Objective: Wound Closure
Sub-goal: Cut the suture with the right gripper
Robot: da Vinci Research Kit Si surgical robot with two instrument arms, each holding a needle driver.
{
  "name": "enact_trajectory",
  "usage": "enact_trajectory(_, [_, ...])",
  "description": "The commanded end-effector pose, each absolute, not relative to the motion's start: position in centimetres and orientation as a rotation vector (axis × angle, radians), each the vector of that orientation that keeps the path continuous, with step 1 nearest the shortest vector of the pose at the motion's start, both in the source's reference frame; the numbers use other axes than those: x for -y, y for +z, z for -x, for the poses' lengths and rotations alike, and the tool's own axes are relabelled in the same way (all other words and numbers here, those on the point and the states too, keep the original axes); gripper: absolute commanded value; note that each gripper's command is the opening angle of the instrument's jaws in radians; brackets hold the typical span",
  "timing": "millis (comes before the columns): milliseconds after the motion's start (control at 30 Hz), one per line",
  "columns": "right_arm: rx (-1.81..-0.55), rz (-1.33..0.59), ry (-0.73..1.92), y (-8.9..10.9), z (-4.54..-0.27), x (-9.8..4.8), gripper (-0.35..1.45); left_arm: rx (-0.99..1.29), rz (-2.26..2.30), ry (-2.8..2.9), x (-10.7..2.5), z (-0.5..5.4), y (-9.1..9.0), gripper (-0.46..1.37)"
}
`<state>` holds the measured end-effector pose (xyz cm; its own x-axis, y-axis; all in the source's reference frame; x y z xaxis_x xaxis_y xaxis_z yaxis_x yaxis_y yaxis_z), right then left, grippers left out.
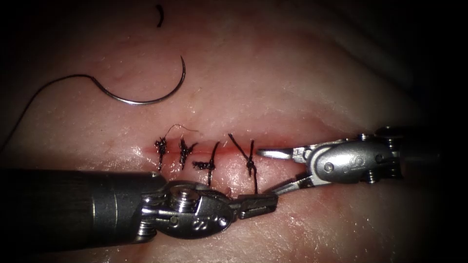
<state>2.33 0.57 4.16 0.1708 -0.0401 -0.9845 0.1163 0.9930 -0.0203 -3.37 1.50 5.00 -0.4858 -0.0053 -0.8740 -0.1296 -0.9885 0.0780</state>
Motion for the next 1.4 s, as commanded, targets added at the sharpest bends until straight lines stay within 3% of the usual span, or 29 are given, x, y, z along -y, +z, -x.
enact_trajectory(33, [-1.399,-0.062,-0.110,4.16,-2.37,-0.57,1.20,-0.189,1.556,2.643,-1.51,3.37,5.00,-0.35])
enact_trajectory(1400, [-1.439,-0.008,-0.100,4.03,-3.06,-0.36,1.21,-0.187,1.560,2.645,-1.48,3.34,4.98,-0.35])
